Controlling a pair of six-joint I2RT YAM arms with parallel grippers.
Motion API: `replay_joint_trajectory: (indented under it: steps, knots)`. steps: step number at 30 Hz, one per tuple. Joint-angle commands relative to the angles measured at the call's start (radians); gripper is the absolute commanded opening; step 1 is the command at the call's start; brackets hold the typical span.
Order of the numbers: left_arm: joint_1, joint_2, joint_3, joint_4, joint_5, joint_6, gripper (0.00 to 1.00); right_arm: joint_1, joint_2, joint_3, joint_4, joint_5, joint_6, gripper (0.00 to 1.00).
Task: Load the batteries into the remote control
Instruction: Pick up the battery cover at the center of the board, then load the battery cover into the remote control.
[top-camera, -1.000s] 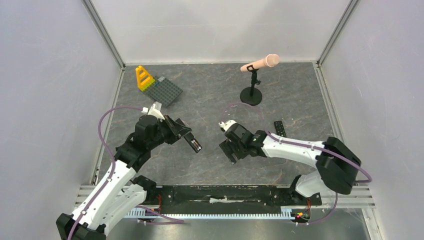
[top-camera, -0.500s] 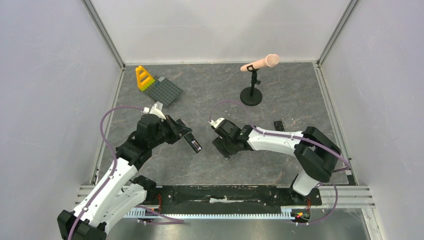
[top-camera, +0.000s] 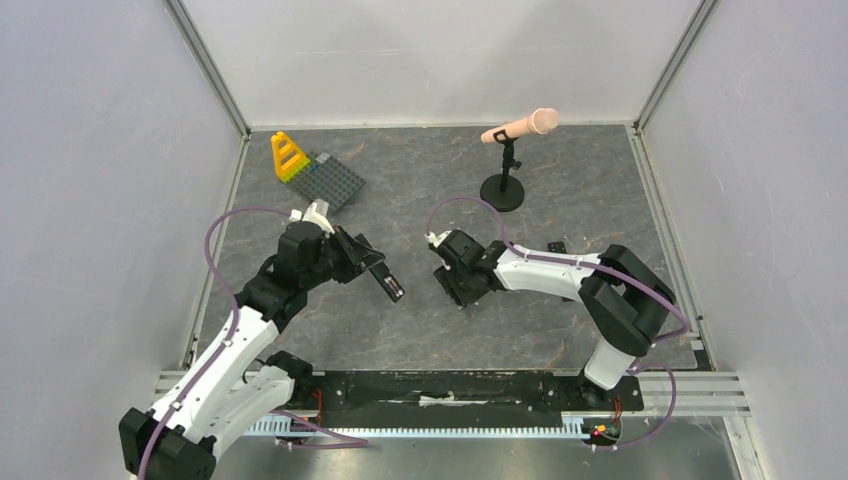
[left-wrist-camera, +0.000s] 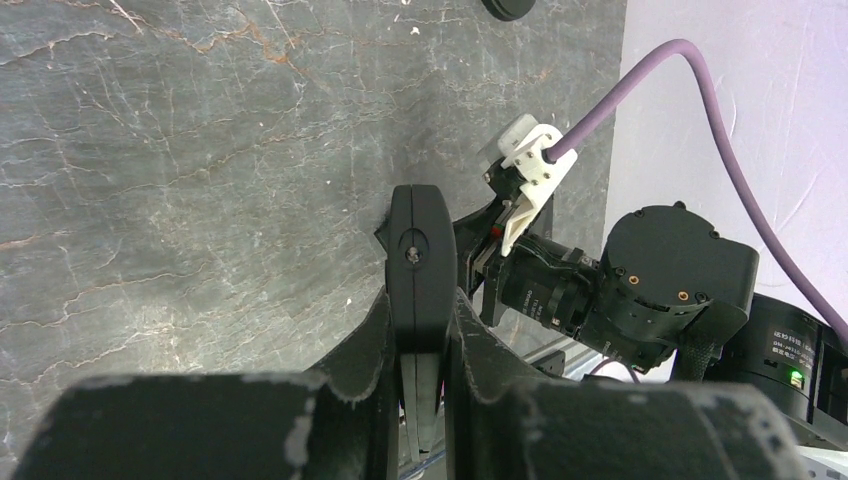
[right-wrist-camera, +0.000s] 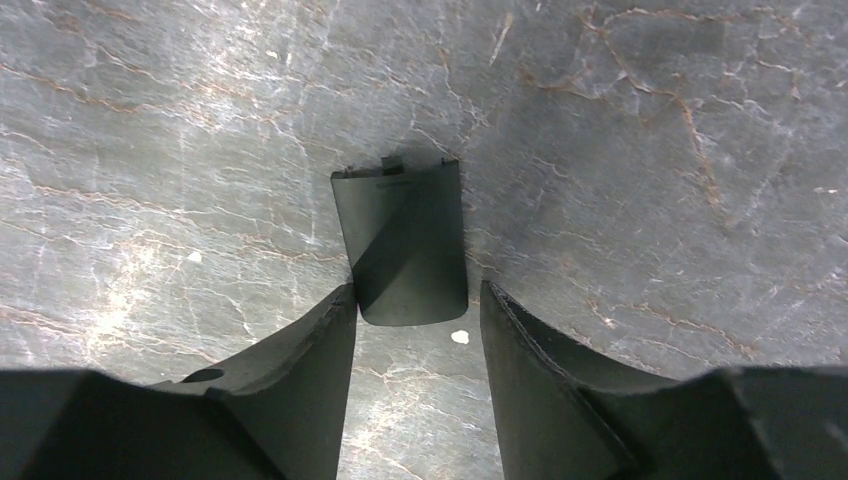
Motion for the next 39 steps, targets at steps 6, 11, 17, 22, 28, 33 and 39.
replay_joint_trajectory:
  steps: [6,11,17,22,28,33,39]
  knots:
    - [0.028,0.035,0.060,0.079,0.033,0.038,0.02,-0.042,0.079,0.001,-0.064,-0.092,-0.029,0.41]
    - [0.034,0.043,0.047,0.099,0.064,0.045,0.02,-0.046,0.055,0.004,-0.038,-0.094,-0.030,0.29]
    - [0.035,0.067,0.050,0.237,0.236,0.121,0.02,-0.046,-0.108,-0.026,0.070,-0.123,-0.021,0.25]
    - [0.035,0.064,0.066,0.275,0.292,0.189,0.02,-0.046,-0.290,-0.062,0.168,-0.157,-0.011,0.21]
    - [0.032,0.048,0.112,0.321,0.403,0.280,0.02,-0.025,-0.514,-0.083,0.242,-0.212,-0.030,0.21]
    - [0.033,0.030,0.142,0.358,0.419,0.325,0.02,0.032,-0.647,-0.110,0.322,-0.255,-0.069,0.21]
    - [0.002,0.023,0.167,0.411,0.406,0.350,0.02,0.124,-0.669,-0.036,0.298,-0.176,-0.064,0.20]
